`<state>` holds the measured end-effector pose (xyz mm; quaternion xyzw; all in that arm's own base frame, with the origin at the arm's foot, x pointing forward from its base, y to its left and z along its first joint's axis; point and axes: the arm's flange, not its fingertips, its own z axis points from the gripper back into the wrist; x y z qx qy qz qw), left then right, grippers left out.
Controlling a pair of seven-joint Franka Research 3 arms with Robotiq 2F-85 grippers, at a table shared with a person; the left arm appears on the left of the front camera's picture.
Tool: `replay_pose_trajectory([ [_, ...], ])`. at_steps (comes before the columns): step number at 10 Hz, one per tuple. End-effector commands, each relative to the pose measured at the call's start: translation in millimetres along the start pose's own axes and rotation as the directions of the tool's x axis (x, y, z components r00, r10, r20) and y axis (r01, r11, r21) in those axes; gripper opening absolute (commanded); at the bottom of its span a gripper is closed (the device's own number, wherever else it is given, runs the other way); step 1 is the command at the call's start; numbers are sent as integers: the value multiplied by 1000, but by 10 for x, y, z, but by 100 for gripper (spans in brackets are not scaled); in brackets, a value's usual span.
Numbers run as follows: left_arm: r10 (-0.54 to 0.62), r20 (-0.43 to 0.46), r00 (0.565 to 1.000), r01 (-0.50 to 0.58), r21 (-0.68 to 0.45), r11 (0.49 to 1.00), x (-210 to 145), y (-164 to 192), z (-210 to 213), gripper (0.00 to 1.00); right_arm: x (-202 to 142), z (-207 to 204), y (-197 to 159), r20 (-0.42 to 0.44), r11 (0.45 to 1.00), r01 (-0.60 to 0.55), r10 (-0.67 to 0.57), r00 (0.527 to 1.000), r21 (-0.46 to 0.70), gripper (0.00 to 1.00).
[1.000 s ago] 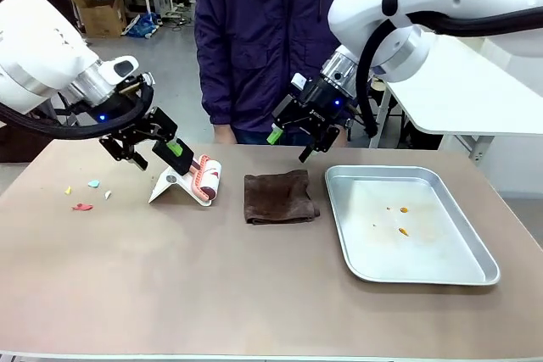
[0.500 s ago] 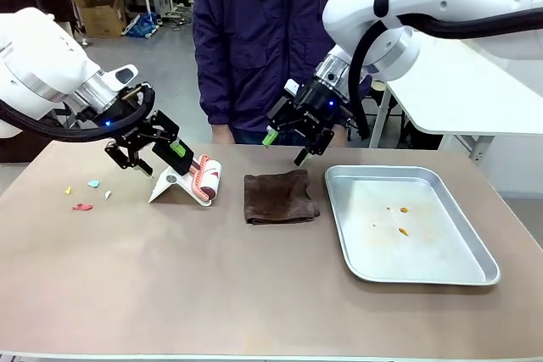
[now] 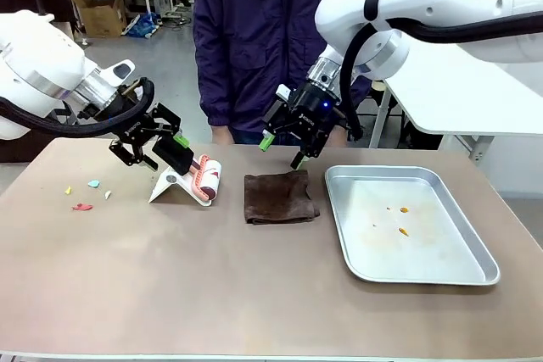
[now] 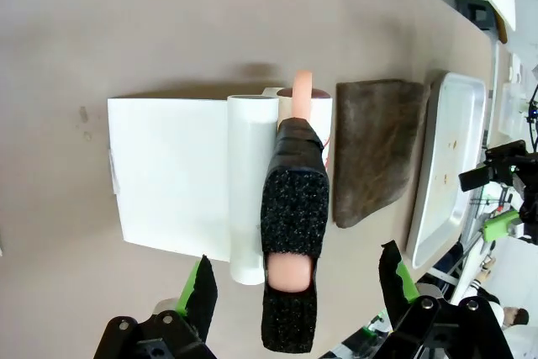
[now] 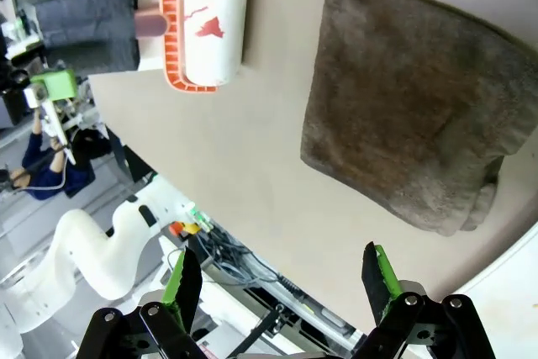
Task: Clean the surface of the table.
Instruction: Hold the Lint Roller with your left hand and the towel with your right hand.
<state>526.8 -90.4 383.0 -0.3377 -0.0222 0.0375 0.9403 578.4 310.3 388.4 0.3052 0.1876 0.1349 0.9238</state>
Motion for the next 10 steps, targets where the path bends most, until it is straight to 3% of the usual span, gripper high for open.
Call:
replay_pose_trajectory([
  [1, 15, 23, 1000, -15, 5, 1000, 24, -41, 19, 100, 68, -11, 87, -28, 999, 35, -37, 999, -41, 100],
  [5, -4, 16, 1000, 5, -28, 1000, -9, -121, 16, 100, 163, -187, 90, -85, 983, 140, -151, 985, -118, 100],
  [8, -8, 14, 1000, 8, -26, 1000, -8, -110, 22, 100, 226, -390, 29, -3, 925, 330, -336, 942, -189, 100],
  [10, -10, 10, 1000, 11, -30, 1000, 4, -78, 10, 100, 211, -557, -162, 107, 888, 388, -373, 922, -249, 100],
])
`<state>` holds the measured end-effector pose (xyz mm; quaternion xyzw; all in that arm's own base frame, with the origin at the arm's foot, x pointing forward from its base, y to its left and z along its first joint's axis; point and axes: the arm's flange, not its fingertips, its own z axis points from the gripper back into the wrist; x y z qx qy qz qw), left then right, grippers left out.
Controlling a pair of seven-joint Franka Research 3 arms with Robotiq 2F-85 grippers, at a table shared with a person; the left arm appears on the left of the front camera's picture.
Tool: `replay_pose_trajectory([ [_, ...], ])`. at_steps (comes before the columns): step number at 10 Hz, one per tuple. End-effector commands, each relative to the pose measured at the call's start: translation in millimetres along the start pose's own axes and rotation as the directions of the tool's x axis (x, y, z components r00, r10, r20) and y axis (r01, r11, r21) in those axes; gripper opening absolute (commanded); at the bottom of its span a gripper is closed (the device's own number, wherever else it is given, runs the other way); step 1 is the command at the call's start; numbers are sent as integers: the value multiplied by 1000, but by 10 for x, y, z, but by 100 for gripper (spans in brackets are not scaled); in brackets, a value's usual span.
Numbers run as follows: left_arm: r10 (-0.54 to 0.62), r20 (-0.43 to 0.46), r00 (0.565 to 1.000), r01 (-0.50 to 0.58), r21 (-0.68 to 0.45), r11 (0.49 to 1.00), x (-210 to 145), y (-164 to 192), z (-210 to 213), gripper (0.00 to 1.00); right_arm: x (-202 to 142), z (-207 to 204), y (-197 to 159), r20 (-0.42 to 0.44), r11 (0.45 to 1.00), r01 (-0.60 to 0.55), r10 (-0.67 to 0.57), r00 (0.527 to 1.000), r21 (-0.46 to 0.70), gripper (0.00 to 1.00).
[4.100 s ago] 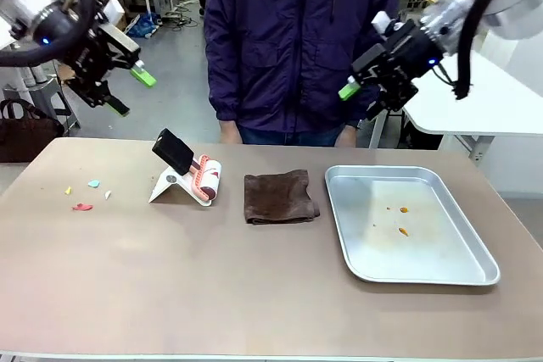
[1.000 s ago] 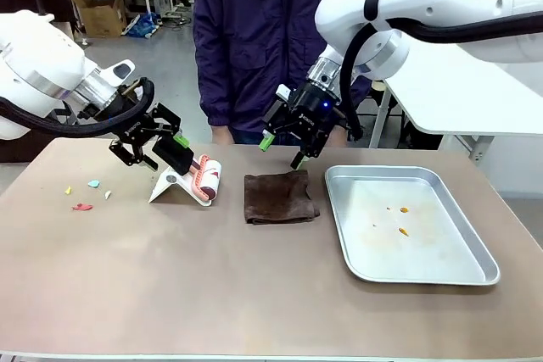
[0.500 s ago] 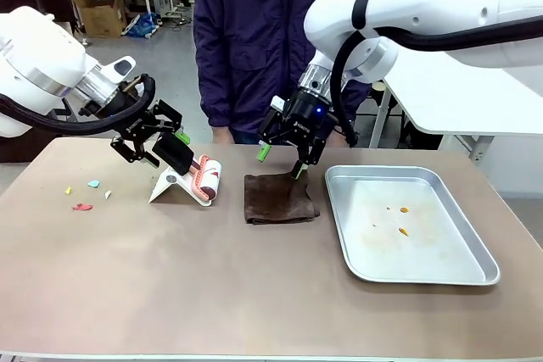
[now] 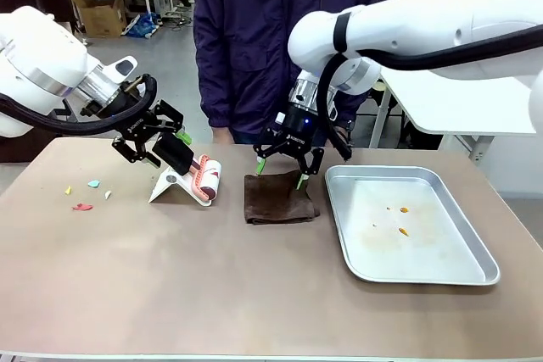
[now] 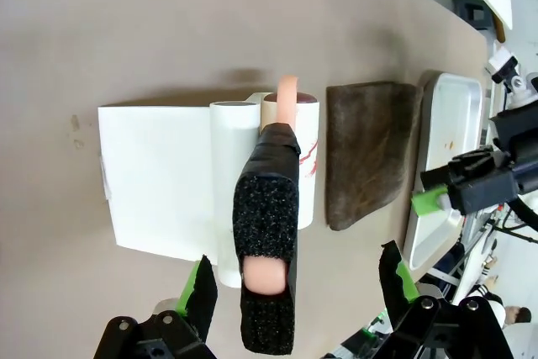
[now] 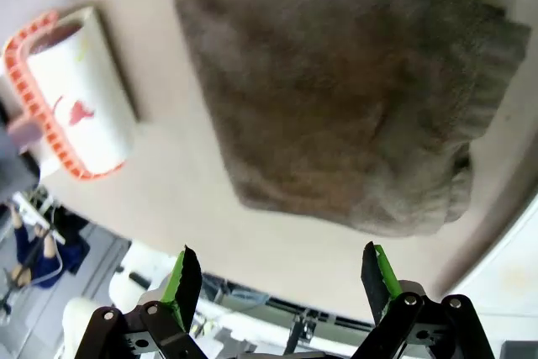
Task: Clean the surface of the table.
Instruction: Hold the Lint Roller with your left hand and the towel with your right hand.
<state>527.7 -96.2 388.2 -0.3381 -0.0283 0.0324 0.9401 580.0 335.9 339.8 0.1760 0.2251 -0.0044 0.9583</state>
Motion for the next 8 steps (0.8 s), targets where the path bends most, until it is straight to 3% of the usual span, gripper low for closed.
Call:
replay_pose_trajectory([
  [1, 2, 0, 1000, -2, -26, 1000, 19, 44, 0, 100, -12, -166, -141, 123, 991, 101, -89, 988, -90, 100],
  [3, 0, 2, 1000, 0, -27, 1000, 29, 69, 5, 100, -115, -232, -214, 244, 975, 137, -91, 965, -177, 100],
  [8, -6, 11, 1000, 6, -41, 999, 112, 224, 14, 100, -267, -309, -335, 357, 956, 94, 12, 934, -279, 100],
])
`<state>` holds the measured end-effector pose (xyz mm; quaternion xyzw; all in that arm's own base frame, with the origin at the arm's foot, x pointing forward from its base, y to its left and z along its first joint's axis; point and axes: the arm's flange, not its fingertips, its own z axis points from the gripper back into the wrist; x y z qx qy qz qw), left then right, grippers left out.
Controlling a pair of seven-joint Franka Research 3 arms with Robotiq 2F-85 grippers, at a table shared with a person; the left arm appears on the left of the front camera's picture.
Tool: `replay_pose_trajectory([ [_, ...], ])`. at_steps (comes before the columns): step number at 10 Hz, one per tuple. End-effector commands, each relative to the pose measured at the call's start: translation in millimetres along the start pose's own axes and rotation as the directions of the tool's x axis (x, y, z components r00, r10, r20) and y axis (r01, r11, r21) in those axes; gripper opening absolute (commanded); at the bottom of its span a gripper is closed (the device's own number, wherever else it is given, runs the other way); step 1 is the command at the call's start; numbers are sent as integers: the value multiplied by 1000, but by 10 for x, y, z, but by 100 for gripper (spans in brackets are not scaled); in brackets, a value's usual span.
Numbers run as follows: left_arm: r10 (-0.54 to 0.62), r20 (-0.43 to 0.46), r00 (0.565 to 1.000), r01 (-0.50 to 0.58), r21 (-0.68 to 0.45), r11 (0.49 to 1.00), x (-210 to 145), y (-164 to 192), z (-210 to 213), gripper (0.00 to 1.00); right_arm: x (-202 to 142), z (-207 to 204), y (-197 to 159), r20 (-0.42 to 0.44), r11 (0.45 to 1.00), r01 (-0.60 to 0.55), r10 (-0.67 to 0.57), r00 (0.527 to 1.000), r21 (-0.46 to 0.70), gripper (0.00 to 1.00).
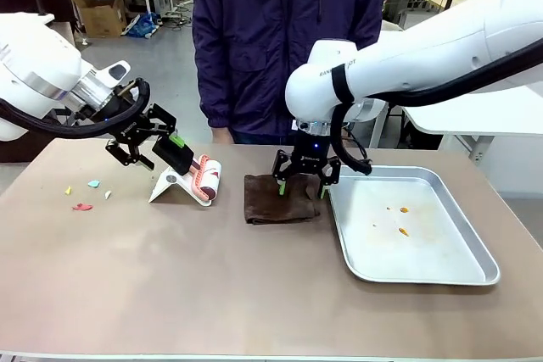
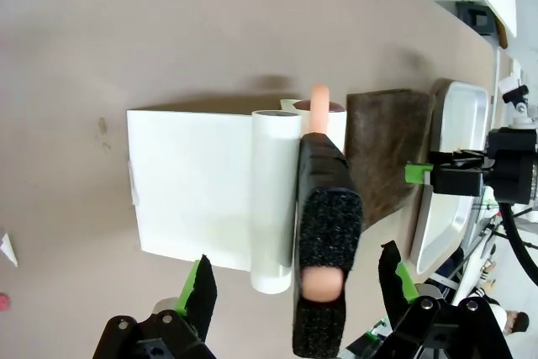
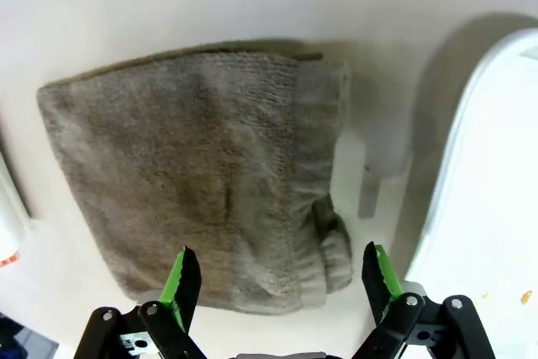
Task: Clean the surface of the table.
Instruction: Hold the Lint Roller with your left hand and the towel with your right hand.
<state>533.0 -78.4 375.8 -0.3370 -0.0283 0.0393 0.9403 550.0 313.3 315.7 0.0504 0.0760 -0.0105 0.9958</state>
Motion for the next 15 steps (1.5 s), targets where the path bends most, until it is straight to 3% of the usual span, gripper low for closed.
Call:
replay_pose_trajectory([
  [1, -24, 12, 1000, 24, -51, 998, 55, 16, 0, 100, -65, -47, 20, 85, 999, 23, -18, 996, -50, 100],
  [2, -31, 14, 999, 31, -74, 997, 65, 19, -1, 100, -25, -81, 64, 112, 998, 23, -17, 994, -53, 100],
  [4, -30, 27, 999, 34, -138, 990, 82, 5, 21, 100, 65, -161, 107, 72, 999, 17, -14, 997, -41, 100],
  [10, -60, 19, 998, 62, -132, 989, 104, 24, 27, 100, 81, -149, 194, 99, 999, 11, -7, 995, -42, 100],
  [11, -65, 17, 998, 66, -136, 989, 102, 27, 28, 91, 79, -151, 197, 98, 998, 24, -18, 995, -52, 100],
  [12, -75, 18, 997, 76, -135, 988, 101, 27, 32, 44, 76, -148, 201, 102, 997, 30, -22, 995, -72, 70],
  [13, -80, 15, 997, 82, -134, 988, 104, 35, 35, 34, 74, -151, 219, 96, 998, 22, -16, 995, -65, 41],
  [14, -83, 16, 996, 84, -133, 987, 107, 38, 36, 0, 80, -147, 216, 96, 998, 24, -19, 995, -52, 10],
  [15, -87, 18, 996, 89, -130, 988, 108, 41, 34, 0, 82, -151, 211, 93, 999, 28, -24, 995, -44, 34],
])
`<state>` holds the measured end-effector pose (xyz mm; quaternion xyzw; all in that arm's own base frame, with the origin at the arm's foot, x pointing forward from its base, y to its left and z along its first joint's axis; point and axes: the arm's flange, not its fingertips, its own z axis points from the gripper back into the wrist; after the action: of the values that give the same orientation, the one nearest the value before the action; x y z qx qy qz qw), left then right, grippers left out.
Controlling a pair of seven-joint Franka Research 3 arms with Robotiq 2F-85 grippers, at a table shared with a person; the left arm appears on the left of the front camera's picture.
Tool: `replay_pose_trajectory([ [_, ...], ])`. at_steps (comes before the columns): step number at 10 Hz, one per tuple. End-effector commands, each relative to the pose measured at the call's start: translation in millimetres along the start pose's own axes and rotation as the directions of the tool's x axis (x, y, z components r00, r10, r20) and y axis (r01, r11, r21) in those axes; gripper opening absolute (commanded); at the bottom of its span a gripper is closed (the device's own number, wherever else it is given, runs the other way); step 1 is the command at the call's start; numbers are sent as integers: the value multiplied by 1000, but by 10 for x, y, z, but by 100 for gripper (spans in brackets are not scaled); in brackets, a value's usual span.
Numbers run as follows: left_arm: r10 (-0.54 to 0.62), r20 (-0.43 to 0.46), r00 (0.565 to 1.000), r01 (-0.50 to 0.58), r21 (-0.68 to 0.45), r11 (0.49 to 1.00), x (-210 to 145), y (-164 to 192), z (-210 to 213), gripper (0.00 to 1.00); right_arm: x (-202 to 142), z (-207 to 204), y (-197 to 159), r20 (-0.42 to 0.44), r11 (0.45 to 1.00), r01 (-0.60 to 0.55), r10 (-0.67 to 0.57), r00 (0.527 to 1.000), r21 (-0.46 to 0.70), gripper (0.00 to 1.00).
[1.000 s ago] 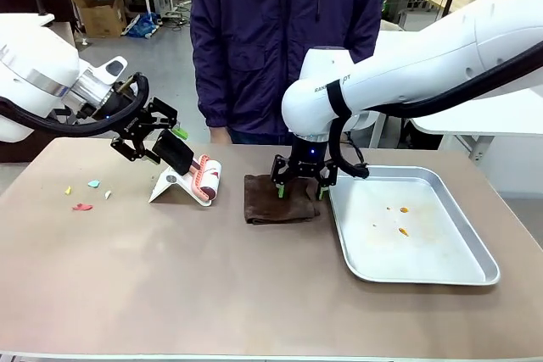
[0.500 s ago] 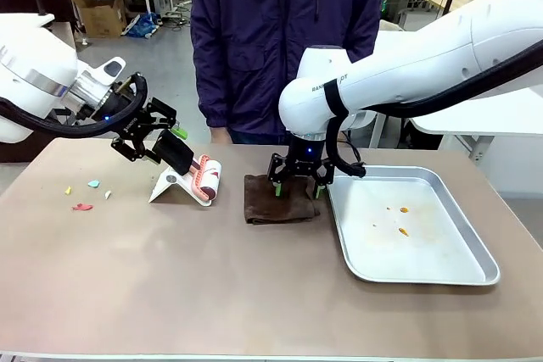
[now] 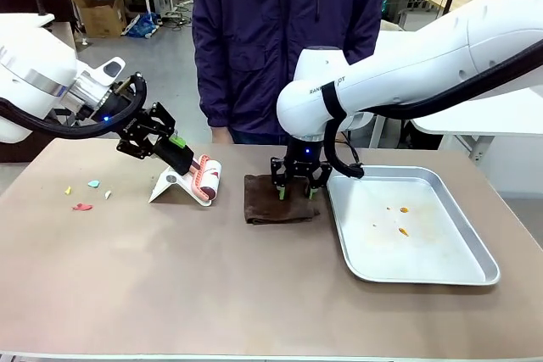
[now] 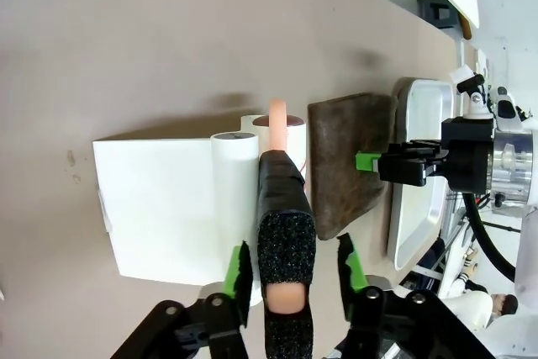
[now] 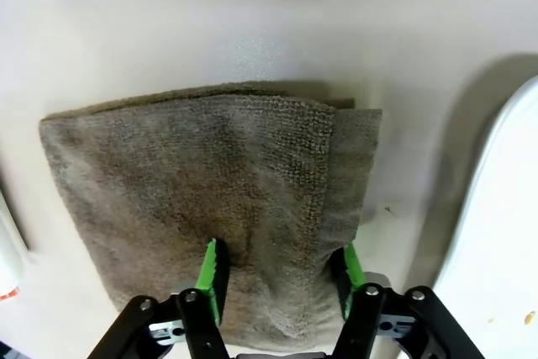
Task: Clean the surface of the table.
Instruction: Hold the Lint Roller with your left hand and the towel with your right hand.
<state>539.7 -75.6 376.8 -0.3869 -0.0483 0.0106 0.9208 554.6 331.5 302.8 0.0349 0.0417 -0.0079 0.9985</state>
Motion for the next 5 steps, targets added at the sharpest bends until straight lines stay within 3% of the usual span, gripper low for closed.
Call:
replay_pose_trajectory([
  [1, -30, -2, 1000, 30, -17, 999, 36, 32, 18, 0, 12, -13, 35, 22, 999, 36, -35, 999, -12, 0],
  [2, -32, 1, 999, 32, -16, 999, 36, 35, 18, 6, 12, -16, 31, 18, 999, 38, -37, 999, -8, 0],
  [3, -34, 2, 999, 34, -17, 999, 35, 37, 21, 0, 14, -18, 32, 10, 999, 41, -41, 999, -5, 0],
  [5, -38, 7, 999, 38, -18, 999, 32, 37, 25, 0, 9, -29, 35, 5, 999, 46, -46, 999, 1, 0],
])
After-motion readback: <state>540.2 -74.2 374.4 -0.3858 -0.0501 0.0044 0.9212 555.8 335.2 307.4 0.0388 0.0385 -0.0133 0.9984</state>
